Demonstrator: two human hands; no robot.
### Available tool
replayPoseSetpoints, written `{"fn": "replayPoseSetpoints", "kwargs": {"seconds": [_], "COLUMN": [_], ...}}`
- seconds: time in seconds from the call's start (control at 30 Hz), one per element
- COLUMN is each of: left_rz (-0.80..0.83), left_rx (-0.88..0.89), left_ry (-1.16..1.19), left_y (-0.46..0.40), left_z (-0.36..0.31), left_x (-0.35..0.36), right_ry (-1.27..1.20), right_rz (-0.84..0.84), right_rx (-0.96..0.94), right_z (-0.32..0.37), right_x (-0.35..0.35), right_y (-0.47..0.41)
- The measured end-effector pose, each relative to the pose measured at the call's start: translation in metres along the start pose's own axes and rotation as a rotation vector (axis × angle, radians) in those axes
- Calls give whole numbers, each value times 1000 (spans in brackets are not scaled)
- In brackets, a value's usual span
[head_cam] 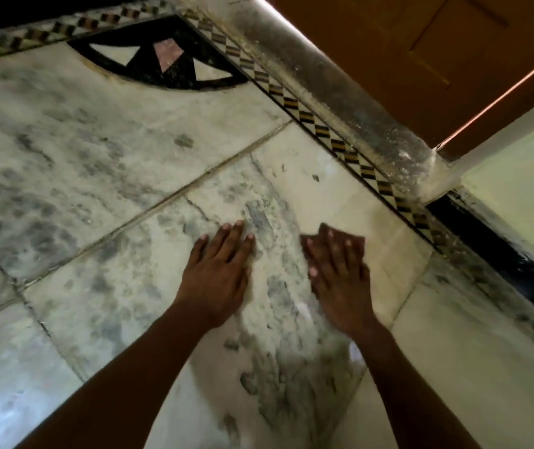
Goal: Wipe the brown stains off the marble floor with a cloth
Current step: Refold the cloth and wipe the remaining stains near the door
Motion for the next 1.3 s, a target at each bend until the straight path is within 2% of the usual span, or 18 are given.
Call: {"fn": "replayPoseSetpoints", "kwargs": {"seconds": [0.1, 0.17, 0.27, 0.33, 0.4, 0.43, 0.5, 0.57, 0.63, 0.73, 0.83, 0.93, 1.07, 1.13, 1.3], "left_rz": [12, 35, 59, 90, 134, 148, 171, 153, 113, 98, 82, 99, 92, 92, 106], "left_rx": [-39, -63, -55, -90, -138, -154, -179, -190, -180, -154, -154, -162, -169, -171, -165], "left_ry": [-9, -12, -9, 10, 15, 17, 20, 26, 22, -13, -25, -19, -20, -35, -44], "left_y": [1, 7, 20, 26, 26, 26, 25, 26, 28, 31, 31, 28, 28, 28, 28], "left_z": [-6, -11, -23, -29, -31, -33, -36, -38, -36, -31, -29, -30, -31, -31, -30], "left_x": [3, 5, 8, 10, 12, 13, 14, 16, 20, 29, 33, 33, 30, 31, 32], "right_ry": [-41, -44, 43, -2, -65, -80, -64, -9, -55, -91, -42, -2, -13, -8, -105], "right_rz": [18, 18, 12, 30, 65, 84, 103, 108, 109, 78, 54, 68, 64, 82, 22], "right_rx": [0, 87, 296, 467, 502, 463, 259, 81, 86, 189, 378, 423, 349, 217, -55], "right_z": [-19, -51, -106, -121, -113, -107, -89, -75, -76, -102, -147, -160, -134, -104, -38], "right_x": [-14, -25, -19, -14, -14, -11, -8, -6, -14, -37, -31, -23, -13, -4, -13], "right_y": [66, 82, 50, 13, -19, -27, -21, 18, 73, 122, 93, 26, -49, -58, 19]}}
Point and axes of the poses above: each hand's wrist, its own y-axis away from the middle knuckle, its own x-axis out of the palm, z = x × y, the point moved 5 cm from there along -y, towards the middle knuckle, and after that the axes turned 11 degrees about -z, right-handed, at the moved point
